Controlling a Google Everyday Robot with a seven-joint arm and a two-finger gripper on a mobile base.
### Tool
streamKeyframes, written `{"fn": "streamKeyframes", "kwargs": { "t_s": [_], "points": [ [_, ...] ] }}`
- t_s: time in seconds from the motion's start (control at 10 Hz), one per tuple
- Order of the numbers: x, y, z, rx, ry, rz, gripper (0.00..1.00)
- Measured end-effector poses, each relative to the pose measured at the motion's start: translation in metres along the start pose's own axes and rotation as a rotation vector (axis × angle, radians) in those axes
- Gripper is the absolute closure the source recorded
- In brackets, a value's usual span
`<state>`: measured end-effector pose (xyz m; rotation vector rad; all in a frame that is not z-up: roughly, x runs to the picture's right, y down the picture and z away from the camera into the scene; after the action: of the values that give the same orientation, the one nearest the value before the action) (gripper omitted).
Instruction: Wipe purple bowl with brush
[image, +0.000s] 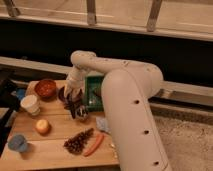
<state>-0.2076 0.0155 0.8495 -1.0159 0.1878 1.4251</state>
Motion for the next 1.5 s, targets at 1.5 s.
{"fn": "streamKeyframes", "kwargs": {
  "t_s": [1.5],
  "points": [
    [0.029, -0.022, -0.012, 0.018, -0.014, 0.048, 1.0]
  ]
}}
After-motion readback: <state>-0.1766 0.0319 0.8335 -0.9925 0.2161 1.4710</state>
